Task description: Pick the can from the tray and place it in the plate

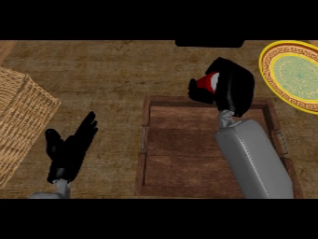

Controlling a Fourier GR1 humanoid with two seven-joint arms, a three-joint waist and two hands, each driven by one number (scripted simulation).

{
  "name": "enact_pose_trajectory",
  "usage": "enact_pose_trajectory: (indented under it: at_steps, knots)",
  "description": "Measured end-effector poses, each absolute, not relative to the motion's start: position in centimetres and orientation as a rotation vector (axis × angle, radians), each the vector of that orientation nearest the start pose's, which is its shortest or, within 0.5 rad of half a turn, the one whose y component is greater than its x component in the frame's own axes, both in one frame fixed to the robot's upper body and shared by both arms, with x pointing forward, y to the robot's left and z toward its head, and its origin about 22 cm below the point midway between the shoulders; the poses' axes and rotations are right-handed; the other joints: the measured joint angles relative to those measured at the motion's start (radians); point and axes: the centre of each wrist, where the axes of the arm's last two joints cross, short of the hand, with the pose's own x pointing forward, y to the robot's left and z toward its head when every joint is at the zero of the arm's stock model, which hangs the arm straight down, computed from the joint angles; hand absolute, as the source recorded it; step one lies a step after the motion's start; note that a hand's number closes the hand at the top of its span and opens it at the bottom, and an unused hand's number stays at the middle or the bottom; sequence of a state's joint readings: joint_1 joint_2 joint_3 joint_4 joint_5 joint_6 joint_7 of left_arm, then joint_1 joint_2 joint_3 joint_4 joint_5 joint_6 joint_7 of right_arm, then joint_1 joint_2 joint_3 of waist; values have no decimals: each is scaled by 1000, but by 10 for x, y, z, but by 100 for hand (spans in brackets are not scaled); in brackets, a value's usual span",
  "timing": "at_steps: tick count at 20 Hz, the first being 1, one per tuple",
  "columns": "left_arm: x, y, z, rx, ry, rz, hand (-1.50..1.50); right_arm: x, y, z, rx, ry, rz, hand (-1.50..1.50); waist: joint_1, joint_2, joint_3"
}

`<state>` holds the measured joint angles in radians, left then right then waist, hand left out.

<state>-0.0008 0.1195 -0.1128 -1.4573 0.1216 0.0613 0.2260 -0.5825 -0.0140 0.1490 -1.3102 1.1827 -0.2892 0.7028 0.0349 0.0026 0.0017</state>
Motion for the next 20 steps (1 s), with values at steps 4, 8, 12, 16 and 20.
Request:
enact_pose_trajectory:
  at_steps: [4, 8, 12, 16, 20]
  knots:
    - [237, 233, -25, -11, -1226, -28, 0, 359, -115, 104, -1248, -1429, 233, 150, -5, -1, 1]
    - [235, 234, -26, -6, -1225, -23, 0, 367, -128, 97, -1271, -1433, 75, 150, -15, -1, 2]
    - [235, 237, -30, -6, -1230, -19, 0, 375, -160, 92, -1275, -1467, -67, 150, -22, -1, 4]
    - [235, 247, -29, -5, -1230, -17, 0, 382, -202, 78, -1325, -1458, -134, 150, -23, -2, 4]
    - [235, 241, -27, -7, -1233, -17, 0, 391, -254, 74, -1424, -1434, -192, 150, -18, 2, 4]
